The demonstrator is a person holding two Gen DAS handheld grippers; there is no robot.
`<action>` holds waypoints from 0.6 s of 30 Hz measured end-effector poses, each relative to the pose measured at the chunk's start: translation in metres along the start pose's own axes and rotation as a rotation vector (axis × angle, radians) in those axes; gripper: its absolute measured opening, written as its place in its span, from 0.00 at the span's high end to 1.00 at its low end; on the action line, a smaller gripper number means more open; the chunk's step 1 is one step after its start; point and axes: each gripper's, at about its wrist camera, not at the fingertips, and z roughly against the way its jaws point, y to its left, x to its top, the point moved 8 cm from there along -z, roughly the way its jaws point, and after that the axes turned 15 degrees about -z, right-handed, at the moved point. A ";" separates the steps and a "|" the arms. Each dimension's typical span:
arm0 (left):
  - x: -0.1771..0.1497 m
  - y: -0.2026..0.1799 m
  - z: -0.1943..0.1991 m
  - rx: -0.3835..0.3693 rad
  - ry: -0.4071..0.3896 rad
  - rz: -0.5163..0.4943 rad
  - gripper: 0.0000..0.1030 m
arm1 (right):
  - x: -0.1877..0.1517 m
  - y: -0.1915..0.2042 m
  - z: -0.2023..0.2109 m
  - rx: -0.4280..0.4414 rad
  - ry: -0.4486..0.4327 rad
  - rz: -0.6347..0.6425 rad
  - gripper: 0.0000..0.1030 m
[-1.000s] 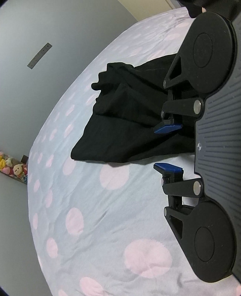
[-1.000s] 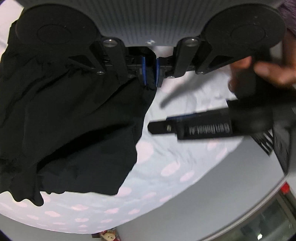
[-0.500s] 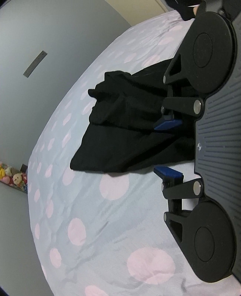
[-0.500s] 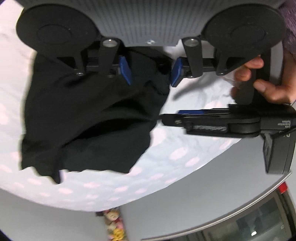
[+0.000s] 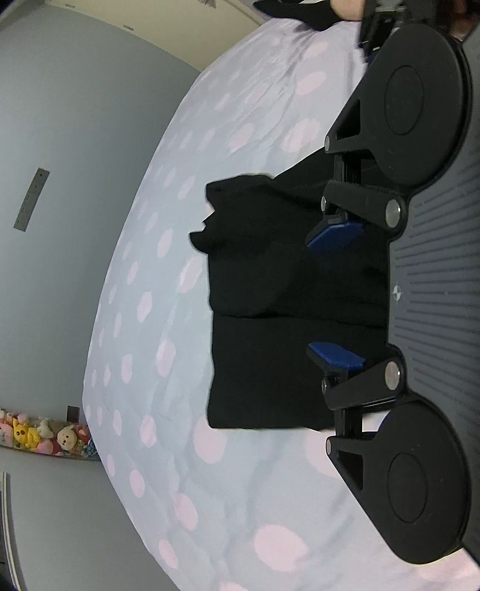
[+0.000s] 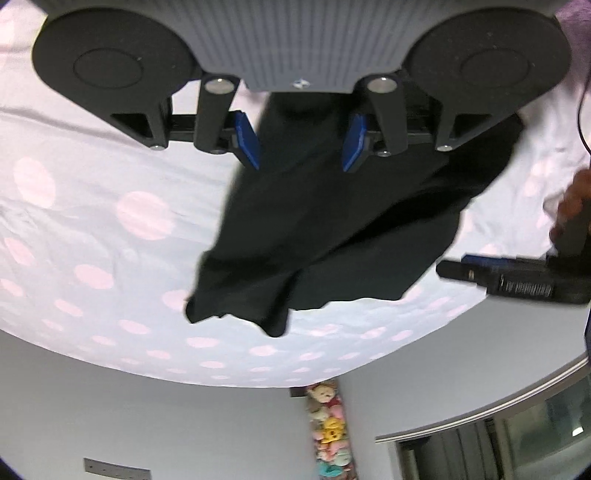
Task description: Fold clothes
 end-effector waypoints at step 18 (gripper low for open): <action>0.050 0.014 -0.133 -0.029 0.081 -0.105 0.79 | 0.043 -0.059 -0.081 -0.054 -0.061 0.040 0.65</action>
